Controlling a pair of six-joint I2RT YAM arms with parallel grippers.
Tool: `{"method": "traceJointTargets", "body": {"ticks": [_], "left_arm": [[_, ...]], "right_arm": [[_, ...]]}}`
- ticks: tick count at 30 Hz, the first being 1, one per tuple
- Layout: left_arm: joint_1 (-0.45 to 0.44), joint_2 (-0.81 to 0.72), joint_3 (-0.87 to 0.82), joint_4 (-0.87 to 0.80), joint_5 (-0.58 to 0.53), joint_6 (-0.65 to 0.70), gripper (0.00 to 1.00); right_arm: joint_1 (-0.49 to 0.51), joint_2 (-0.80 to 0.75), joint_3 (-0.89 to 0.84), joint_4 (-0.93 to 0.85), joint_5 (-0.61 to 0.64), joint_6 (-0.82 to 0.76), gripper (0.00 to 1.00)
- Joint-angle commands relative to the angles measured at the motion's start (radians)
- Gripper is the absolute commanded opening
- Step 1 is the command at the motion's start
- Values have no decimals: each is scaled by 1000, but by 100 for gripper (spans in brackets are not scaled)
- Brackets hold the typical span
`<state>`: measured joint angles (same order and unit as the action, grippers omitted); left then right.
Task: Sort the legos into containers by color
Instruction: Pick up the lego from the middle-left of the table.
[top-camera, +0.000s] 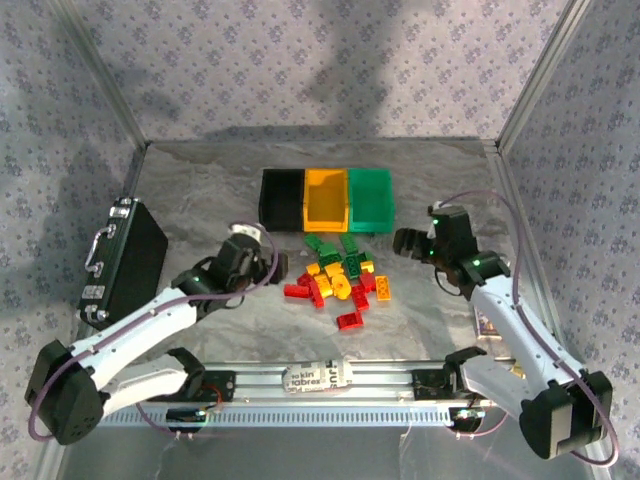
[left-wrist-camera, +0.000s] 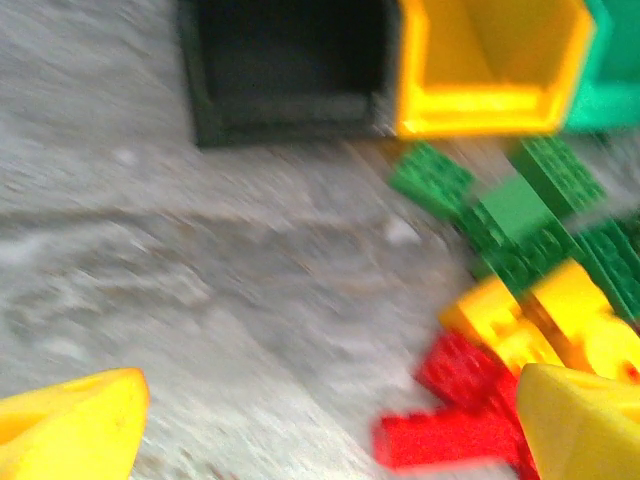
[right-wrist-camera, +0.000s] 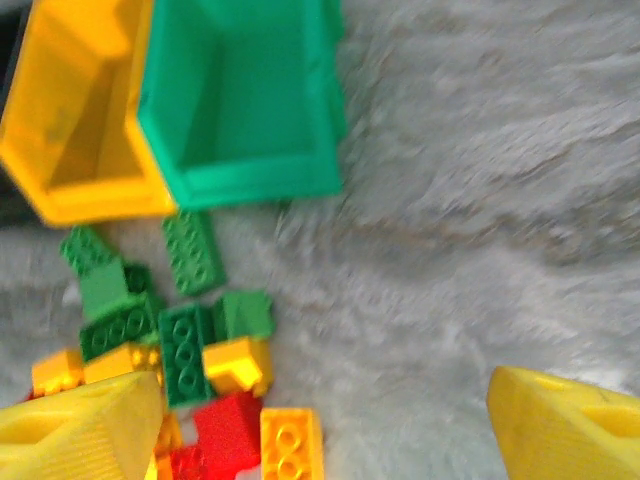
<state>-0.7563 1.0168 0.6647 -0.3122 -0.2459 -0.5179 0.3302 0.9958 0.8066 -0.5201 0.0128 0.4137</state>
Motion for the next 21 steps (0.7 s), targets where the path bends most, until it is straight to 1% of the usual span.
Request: {"method": "traceJointTargets", "body": {"ticks": [1,2,5,9,16,21], "left_arm": [[-87,-40,-48,-77,21,-131,90],[-110,-42,-69,-62,39,-151,88],[-138,-18,-97,-56,102,-210,86],[-187,63,-77,-67,96,-223,86],[-189,246,10,-56,130,-212,86],[-189,322,54,-52,148,-210,86]], "right_arm": [[66,25,-6,-114,-8,8,84],[93,25,-20,-110,-17,19,83],[143,8,-72,-86,-23,56,82],[173,-28,-131,-53,-1,93,81],[176,-61,-168,-47,2,102,81],[175,-73,-174,-39,6,99,82]]}}
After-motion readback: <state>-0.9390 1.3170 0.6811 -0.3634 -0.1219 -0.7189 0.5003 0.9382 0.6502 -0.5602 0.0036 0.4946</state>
